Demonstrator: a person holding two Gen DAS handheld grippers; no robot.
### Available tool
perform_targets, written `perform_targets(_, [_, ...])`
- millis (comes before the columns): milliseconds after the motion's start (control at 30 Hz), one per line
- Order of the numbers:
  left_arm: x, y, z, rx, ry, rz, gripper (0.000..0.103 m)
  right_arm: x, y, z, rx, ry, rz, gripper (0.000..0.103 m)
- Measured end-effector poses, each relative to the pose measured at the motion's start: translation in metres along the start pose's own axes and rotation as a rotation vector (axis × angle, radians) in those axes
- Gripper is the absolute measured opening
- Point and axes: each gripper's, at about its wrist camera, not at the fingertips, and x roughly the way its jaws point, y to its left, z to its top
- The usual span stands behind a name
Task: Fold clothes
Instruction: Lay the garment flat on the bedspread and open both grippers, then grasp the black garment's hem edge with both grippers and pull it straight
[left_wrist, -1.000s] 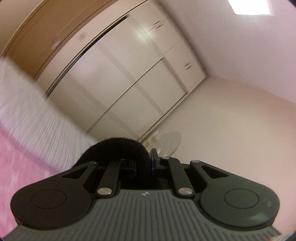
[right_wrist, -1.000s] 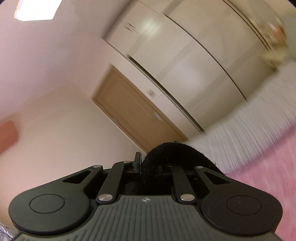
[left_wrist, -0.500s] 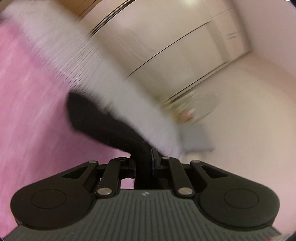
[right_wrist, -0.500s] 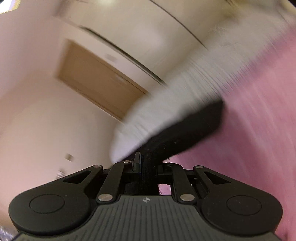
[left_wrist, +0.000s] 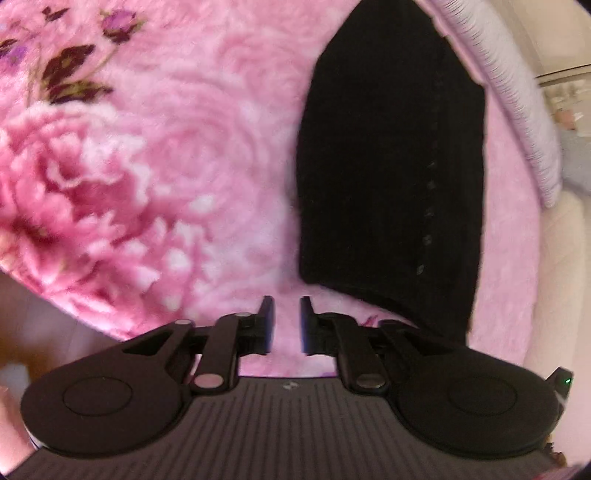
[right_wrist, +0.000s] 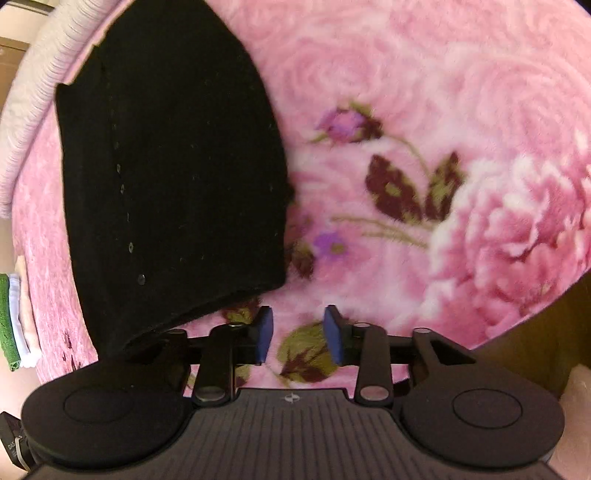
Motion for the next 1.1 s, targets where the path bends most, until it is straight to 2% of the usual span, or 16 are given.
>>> perform_targets(33, [-0.002,0.000,-0.005,0.004,-0.024,-0.024,0.033,-0.002,-0.002,-0.001,-0.012,-0.027,0.011,0.039])
perform_targets(67, [-0.001,0.001,-0.007,0.002,-0.047,-0.043,0.040,-0.004,-0.003,-0.001,-0.029,-0.060,0.025,0.046])
perform_targets(133, [0.008,0.002,-0.010,-0.016,-0.094,-0.074,0.042,-0.003,-0.004,0.002,-0.065,-0.109,0.052,0.059])
perform_targets(267, [0.031,0.017,-0.011,-0.162,-0.146,-0.191,0.046,0.003,-0.002,0.010,-0.114,-0.169,0.124,0.059])
perform_targets(333, [0.041,0.025,-0.010,-0.235,-0.166,-0.249,0.047,0.006,-0.005,0.012,-0.102,-0.168,0.162,0.059])
perform_targets(433, [0.059,0.034,-0.004,-0.288,-0.171,-0.305,0.044,0.022,-0.008,0.018,-0.067,-0.165,0.204,0.060])
perform_targets(467, [0.062,0.034,-0.002,-0.289,-0.167,-0.324,0.042,0.024,-0.008,0.018,-0.061,-0.163,0.209,0.056])
perform_targets(500, [0.065,0.032,-0.001,-0.278,-0.160,-0.338,0.026,0.026,-0.008,0.018,-0.055,-0.161,0.214,0.049])
perform_targets(533, [0.069,0.030,0.000,-0.253,-0.148,-0.341,0.016,0.028,-0.008,0.018,-0.050,-0.158,0.219,0.027])
perform_targets(567, [0.072,0.028,0.002,-0.220,-0.136,-0.329,0.012,0.029,-0.009,0.018,-0.044,-0.156,0.224,0.017])
perform_targets(733, [0.059,0.017,0.006,-0.078,-0.156,-0.287,0.010,0.028,-0.010,0.016,-0.019,-0.152,0.251,0.010])
perform_targets(900, [0.027,-0.003,0.005,0.060,-0.178,-0.289,0.010,0.012,-0.015,0.001,-0.020,-0.149,0.254,0.009])
perform_targets(1000, [0.014,-0.008,-0.003,0.130,-0.161,-0.264,0.010,0.003,-0.019,-0.009,-0.023,-0.145,0.252,0.009])
perform_targets(1100, [0.018,0.001,-0.018,0.143,-0.122,-0.236,0.010,-0.006,-0.023,-0.019,-0.027,-0.140,0.250,0.009])
